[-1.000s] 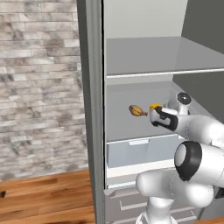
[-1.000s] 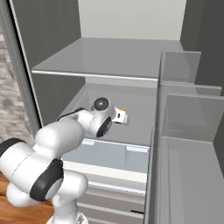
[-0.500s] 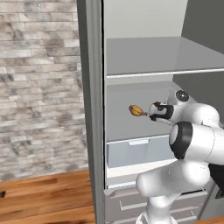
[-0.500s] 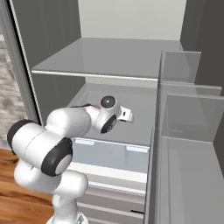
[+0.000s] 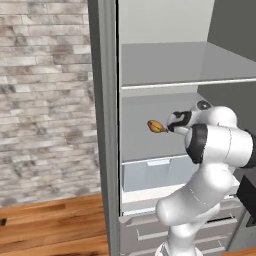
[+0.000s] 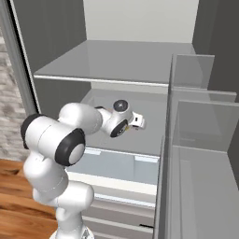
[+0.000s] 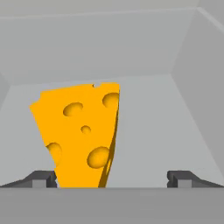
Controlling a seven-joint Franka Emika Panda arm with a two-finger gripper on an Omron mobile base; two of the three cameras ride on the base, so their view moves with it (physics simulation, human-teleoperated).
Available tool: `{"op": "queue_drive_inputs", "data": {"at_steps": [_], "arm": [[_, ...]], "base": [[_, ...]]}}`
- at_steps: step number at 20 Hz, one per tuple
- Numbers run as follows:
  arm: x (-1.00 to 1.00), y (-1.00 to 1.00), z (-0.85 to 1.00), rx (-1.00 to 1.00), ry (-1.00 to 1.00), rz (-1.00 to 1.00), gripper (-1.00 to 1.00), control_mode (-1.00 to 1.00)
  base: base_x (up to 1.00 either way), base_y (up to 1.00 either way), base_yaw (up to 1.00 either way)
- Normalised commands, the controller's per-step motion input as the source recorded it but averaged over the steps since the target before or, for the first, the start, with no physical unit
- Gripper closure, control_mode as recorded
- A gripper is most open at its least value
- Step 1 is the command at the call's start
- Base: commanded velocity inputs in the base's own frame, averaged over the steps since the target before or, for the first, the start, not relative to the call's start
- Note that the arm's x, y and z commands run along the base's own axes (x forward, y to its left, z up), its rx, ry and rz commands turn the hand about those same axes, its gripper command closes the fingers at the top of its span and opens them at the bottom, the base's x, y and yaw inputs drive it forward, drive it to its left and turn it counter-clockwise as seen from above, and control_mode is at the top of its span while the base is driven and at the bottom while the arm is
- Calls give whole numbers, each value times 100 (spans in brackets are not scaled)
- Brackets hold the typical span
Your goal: Take the cheese, chicken drumstick, and avocado from the fridge and place them on the plate on the dining counter to create an appetizer plate.
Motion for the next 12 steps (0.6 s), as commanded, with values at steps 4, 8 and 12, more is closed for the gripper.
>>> {"op": "queue_drive_inputs", "data": {"at_steps": [4, 8, 12], "arm": [[26, 0, -42, 0, 2, 0, -100, -100], [45, 0, -25, 0, 0, 3, -100, -100], [23, 0, -35, 0, 0, 1, -100, -100]], "base": [[0, 0, 0], [0, 0, 0], [0, 0, 0]]}}
